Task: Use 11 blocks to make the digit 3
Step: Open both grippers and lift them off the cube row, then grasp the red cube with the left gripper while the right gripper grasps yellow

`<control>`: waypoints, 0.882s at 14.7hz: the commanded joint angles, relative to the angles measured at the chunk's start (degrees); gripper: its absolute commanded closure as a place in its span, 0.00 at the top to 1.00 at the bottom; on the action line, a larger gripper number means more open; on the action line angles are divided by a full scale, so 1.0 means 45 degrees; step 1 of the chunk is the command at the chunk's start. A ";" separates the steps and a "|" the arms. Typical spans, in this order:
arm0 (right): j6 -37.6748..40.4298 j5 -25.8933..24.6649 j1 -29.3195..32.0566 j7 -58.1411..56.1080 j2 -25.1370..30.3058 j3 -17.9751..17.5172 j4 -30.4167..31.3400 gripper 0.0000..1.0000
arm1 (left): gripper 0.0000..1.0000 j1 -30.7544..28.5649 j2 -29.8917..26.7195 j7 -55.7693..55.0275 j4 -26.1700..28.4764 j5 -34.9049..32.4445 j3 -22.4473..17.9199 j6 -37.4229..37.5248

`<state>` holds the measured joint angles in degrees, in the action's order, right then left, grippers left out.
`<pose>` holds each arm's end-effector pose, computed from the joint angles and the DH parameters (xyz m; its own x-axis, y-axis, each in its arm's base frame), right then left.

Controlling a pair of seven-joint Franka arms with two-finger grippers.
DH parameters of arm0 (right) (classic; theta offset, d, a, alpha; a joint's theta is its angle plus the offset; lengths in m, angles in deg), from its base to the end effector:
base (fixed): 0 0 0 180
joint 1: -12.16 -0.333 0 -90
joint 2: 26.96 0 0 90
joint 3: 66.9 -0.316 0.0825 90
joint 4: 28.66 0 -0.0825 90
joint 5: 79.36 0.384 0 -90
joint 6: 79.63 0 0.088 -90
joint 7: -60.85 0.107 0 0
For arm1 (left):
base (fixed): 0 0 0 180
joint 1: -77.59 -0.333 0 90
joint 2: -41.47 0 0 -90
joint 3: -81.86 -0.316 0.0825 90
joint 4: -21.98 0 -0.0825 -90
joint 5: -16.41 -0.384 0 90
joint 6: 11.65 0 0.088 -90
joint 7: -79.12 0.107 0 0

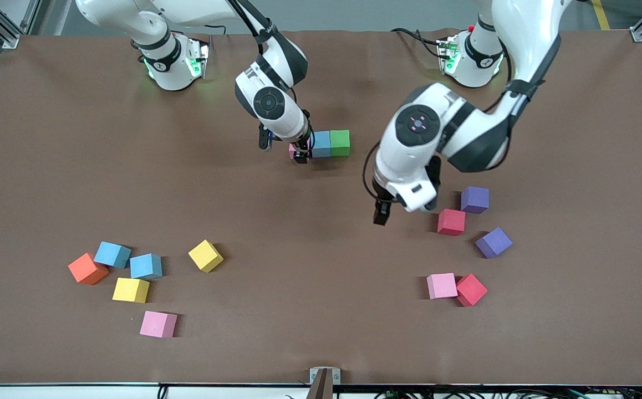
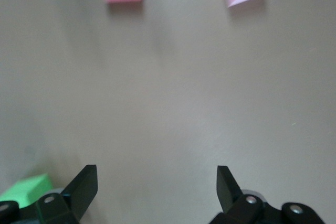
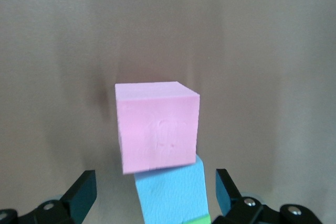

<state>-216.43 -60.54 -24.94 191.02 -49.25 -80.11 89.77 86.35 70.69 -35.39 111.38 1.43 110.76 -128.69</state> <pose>0.3728 0.4508 0.2427 -0.1050 -0.9827 -0.1528 -0.9622 0.0615 0.2652 0.5812 -0.3670 0.3820 0.2819 0.9593 -0.0178 0.9590 -0.2812 0.0363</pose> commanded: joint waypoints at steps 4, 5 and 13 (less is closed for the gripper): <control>0.2738 -0.1775 0.0742 0.0155 0.0461 0.0218 -0.1391 1.00 | 1.00 0.0124 0.0966 0.4519 -0.1271 -0.0911 -0.1575 0.0268; 0.3170 -0.2341 0.0898 0.0155 0.0461 0.0316 -0.1820 1.00 | 1.00 0.0124 0.1082 0.5630 -0.1368 -0.0911 -0.1810 0.0229; 0.3311 -0.5843 0.2480 -0.4107 0.0383 0.0801 -0.3035 1.00 | 1.00 -0.1359 0.1337 1.2506 -0.2599 -0.0561 -0.2086 0.0268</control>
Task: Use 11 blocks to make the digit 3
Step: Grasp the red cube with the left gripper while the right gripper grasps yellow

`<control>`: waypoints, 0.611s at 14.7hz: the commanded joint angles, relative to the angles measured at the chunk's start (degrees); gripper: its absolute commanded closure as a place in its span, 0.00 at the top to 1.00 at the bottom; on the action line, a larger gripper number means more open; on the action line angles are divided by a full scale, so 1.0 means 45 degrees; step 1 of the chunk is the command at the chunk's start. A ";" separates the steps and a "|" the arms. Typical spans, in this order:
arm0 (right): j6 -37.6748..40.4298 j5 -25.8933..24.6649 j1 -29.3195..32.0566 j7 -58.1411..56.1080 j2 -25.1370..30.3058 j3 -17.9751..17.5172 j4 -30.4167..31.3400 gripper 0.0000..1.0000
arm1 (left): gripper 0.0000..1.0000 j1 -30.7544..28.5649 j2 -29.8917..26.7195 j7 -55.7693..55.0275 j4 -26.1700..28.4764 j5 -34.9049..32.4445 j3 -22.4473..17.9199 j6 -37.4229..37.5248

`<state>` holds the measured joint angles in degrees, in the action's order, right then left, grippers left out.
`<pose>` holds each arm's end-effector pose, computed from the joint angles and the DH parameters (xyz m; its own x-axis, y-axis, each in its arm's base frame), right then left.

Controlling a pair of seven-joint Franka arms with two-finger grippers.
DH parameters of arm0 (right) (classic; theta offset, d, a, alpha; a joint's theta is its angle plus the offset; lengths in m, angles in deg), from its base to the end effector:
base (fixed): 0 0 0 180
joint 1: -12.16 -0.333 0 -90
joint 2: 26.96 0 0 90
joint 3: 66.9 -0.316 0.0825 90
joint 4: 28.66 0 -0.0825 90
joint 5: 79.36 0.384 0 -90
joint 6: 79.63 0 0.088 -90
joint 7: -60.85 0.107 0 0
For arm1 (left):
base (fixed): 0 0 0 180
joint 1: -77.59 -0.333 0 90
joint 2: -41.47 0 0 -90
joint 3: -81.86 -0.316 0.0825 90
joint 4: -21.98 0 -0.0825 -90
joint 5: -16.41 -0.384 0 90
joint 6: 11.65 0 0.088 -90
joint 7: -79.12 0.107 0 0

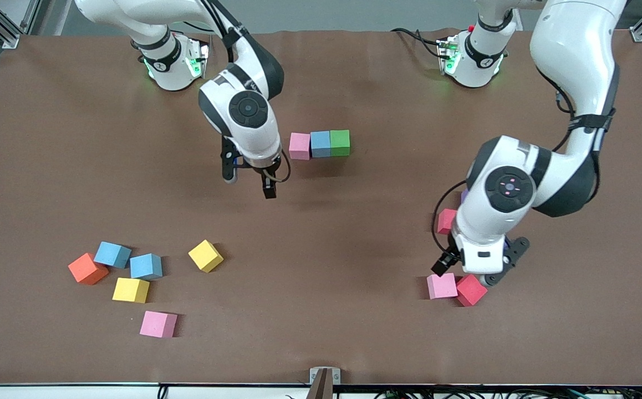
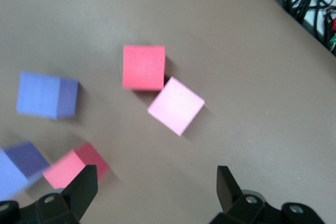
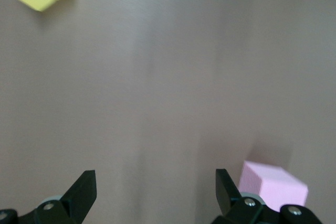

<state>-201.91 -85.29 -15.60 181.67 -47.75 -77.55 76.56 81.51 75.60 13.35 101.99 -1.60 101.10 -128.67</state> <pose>0.5005 0.3817 0.3311 0.1801 -0.9826 0.0455 -0.9831 -0.1784 0.0403 0.6883 -0.2227 0.3816 0.7736 0.6205 0.1287 0.6223 -0.7822 0.0310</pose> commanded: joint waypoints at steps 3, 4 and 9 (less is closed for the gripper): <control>0.0163 -0.0323 0.0697 -0.6773 -0.0030 0.1444 -0.0627 1.00 | 1.00 -0.0536 0.0929 0.4858 -0.0998 0.0095 0.0042 0.0069; 0.0163 -0.0285 0.0951 -0.8105 -0.0010 0.1640 -0.0745 1.00 | 1.00 -0.0672 0.1067 0.5719 -0.1136 0.0095 0.0061 0.0011; 0.0105 -0.0343 0.3018 -1.3960 -0.0030 0.1760 -0.1214 1.00 | 1.00 -0.0791 0.0893 0.8886 -0.1274 0.0095 0.0100 0.0223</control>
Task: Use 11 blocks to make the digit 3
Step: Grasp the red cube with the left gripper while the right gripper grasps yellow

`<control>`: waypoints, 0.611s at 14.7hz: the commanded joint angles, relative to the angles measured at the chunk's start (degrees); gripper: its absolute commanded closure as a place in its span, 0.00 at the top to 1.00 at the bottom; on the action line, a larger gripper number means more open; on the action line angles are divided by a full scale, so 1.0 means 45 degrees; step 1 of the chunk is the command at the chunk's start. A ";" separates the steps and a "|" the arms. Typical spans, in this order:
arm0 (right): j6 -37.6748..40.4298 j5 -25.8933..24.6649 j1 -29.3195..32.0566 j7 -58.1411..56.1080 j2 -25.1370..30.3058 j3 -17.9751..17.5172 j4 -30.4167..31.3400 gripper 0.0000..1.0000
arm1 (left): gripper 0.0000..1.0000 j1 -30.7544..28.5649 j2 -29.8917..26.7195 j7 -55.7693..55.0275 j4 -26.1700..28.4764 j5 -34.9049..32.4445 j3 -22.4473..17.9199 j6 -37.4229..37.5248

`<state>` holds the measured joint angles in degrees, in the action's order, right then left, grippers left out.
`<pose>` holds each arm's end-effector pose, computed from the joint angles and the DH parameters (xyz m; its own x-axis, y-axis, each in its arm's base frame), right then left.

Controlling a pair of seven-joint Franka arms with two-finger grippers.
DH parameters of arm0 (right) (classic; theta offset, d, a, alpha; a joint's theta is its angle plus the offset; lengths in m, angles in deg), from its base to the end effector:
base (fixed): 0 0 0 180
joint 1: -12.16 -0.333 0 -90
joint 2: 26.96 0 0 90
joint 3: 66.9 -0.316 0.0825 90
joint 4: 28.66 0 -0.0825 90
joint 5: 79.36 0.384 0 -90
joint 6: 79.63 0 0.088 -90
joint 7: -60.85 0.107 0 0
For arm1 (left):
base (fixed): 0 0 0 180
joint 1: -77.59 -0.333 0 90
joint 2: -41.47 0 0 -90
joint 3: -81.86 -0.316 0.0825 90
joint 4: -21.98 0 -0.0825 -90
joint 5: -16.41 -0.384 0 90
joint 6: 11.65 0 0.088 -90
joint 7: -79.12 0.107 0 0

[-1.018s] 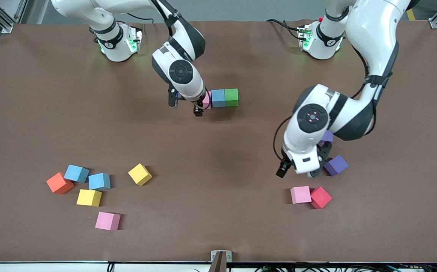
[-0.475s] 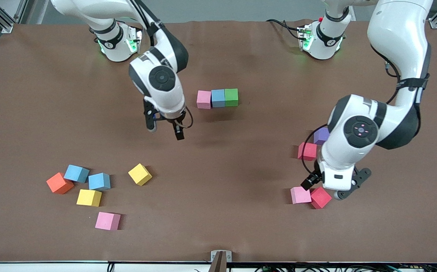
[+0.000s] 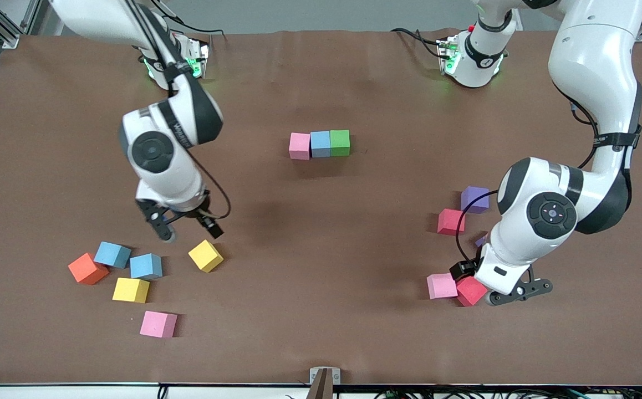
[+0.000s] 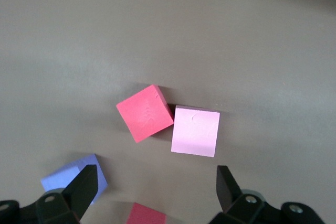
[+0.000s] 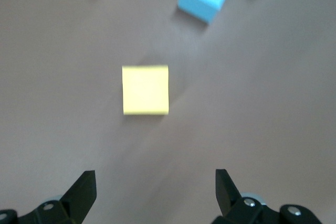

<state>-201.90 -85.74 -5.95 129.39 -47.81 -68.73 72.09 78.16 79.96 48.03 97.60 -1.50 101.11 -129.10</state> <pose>0.6125 0.2153 0.3623 0.7011 -0.7084 0.0811 -0.7118 -0.7020 0.0214 0.7182 -0.1794 0.3646 0.9825 0.1406 0.1225 0.1444 -0.9893 -0.0228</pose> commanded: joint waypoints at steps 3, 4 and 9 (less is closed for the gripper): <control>0.0081 -0.0243 0.2299 -0.7401 -0.0034 -0.0200 -0.0298 1.00 | 1.00 -0.0087 -0.0273 0.1459 -0.0067 0.0151 0.0175 0.0534; 0.0004 -0.0243 0.2710 -0.8771 -0.0112 -0.0200 -0.0395 1.00 | 1.00 -0.0048 -0.0311 0.1498 0.0108 0.0151 0.0214 0.0940; -0.0308 -0.0048 0.3165 -1.2652 -0.1458 -0.0219 -0.1858 1.00 | 1.00 -0.0398 -0.1442 0.1498 0.2664 0.0248 0.0878 0.1745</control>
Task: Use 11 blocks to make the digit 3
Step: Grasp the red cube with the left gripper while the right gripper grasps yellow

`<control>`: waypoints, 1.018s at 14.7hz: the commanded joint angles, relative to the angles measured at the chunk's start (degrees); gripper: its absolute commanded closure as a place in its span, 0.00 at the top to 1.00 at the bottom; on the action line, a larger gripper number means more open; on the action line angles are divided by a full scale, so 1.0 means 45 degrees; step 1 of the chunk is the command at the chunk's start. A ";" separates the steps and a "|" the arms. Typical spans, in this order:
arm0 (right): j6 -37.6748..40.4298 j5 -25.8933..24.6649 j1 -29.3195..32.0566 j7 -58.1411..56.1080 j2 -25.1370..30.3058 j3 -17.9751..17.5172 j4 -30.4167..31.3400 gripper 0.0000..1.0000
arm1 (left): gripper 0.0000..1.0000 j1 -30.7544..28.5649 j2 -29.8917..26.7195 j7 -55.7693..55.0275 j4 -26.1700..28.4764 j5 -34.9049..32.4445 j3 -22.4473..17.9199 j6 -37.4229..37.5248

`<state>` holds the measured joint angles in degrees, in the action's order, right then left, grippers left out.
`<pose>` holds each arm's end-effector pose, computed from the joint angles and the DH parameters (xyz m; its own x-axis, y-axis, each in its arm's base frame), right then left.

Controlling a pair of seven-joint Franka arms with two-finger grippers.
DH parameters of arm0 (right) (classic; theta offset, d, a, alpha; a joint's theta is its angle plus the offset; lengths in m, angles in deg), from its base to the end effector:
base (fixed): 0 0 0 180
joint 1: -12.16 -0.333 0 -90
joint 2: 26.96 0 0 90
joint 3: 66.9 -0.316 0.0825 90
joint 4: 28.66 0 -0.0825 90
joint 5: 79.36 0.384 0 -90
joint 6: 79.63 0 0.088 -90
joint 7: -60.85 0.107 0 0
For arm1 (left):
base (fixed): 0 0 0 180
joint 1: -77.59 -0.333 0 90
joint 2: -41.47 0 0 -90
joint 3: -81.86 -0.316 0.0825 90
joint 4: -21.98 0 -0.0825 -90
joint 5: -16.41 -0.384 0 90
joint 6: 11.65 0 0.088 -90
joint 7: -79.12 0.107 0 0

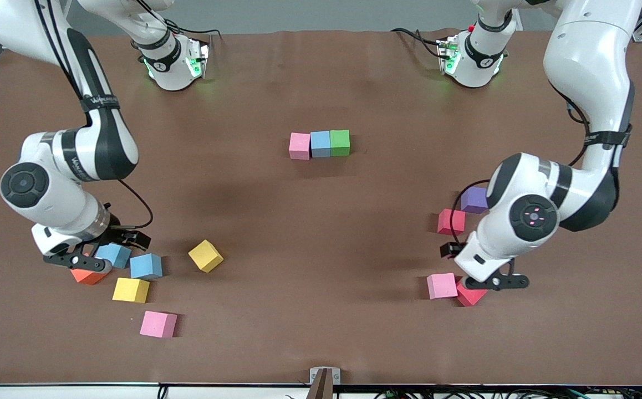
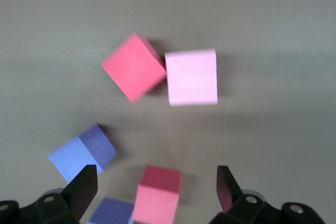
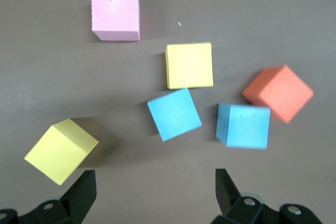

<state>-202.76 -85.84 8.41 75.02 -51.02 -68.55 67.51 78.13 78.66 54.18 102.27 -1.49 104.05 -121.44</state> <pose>0.6686 0.0564 0.3637 0.9933 -0.0936 0.0680 -0.0985 -0.9926 0.0714 0.6806 -0.2037 0.3369 0.9984 -0.0160 -0.0551 -0.0206 -0.9962 -0.0842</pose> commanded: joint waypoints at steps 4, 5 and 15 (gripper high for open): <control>-0.0215 0.1183 -0.0881 0.2036 -0.1878 -0.0318 -0.1273 1.00 | 1.00 -0.1560 -0.1622 0.0228 0.3403 0.0423 0.1355 -0.0501; -0.0196 0.1089 -0.1233 0.2530 -0.1957 -0.0299 -0.1273 1.00 | 0.99 -0.1912 -0.1818 0.0344 0.4086 0.0384 0.1552 -0.1007; -0.0762 -0.0045 -0.1803 -0.5603 -0.2798 -0.0357 -0.1840 1.00 | 0.99 -0.2580 -0.1782 0.1146 0.5577 0.0169 0.1827 -0.3004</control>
<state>-205.87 -85.30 0.03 55.37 -62.40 -69.95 60.65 67.47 71.71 58.21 125.91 -0.44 111.65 -134.37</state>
